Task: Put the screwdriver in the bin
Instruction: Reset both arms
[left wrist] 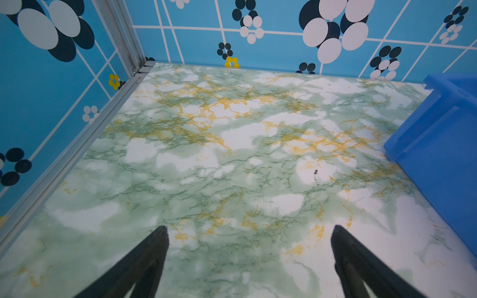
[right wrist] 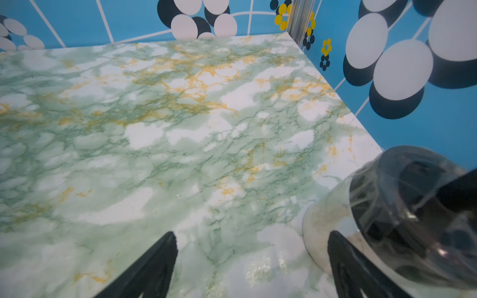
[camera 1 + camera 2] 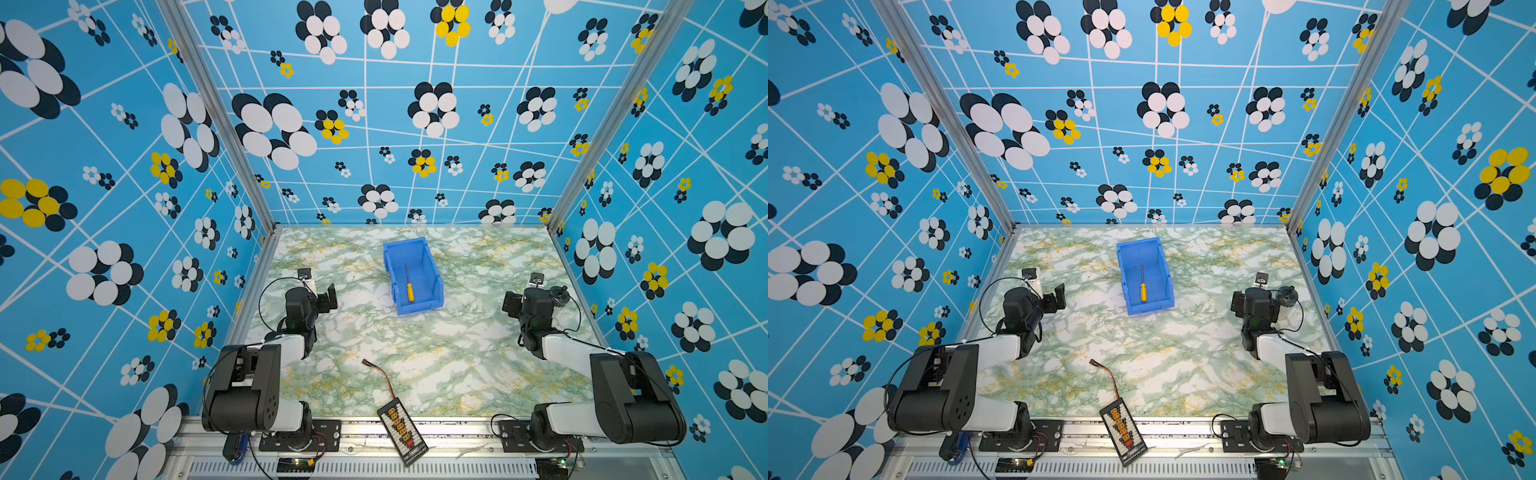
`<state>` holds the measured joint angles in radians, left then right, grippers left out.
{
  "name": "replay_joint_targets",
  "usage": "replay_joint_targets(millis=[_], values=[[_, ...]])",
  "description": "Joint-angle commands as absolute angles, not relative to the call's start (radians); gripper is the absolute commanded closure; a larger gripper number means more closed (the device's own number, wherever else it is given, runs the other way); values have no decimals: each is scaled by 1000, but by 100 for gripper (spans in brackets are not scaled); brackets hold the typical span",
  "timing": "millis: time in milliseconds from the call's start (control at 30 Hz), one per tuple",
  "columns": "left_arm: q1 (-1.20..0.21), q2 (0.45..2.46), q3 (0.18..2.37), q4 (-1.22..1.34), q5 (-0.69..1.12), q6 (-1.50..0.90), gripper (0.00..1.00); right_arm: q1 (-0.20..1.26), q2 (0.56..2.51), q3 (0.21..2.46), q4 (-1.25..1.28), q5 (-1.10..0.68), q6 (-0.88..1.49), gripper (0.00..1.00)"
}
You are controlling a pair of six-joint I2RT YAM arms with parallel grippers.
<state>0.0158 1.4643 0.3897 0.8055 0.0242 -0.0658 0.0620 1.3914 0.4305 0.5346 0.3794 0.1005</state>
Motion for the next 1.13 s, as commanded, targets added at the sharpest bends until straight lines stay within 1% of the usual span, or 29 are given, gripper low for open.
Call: replay_joint_targets(millis=[0,100,133,200,267,333,400,600,800,1100], values=[[22,1528,325,1022,18,-45,1,56,1412,433,682,340,67,6],[-10,1528,288,1084,11,-6,1,32,1501,408,807,334,91,4],[-21,1535,279,1106,9,11,1,32,1520,387,881,329,82,1],[-43,1565,261,1170,4,37,1,31,1537,369,922,310,80,1],[-70,1551,255,1158,-4,66,1,31,1546,359,950,308,77,1],[-75,1561,261,1162,-13,70,1,31,1543,361,945,307,75,1],[-74,1554,284,1112,-51,53,1,31,1539,362,930,306,73,1],[-66,1554,334,1021,-83,34,1,31,1540,370,919,291,61,1],[-54,1553,360,969,-59,25,1,32,1542,379,904,252,49,1],[-54,1552,357,975,-54,27,1,32,1541,385,894,222,37,1]])
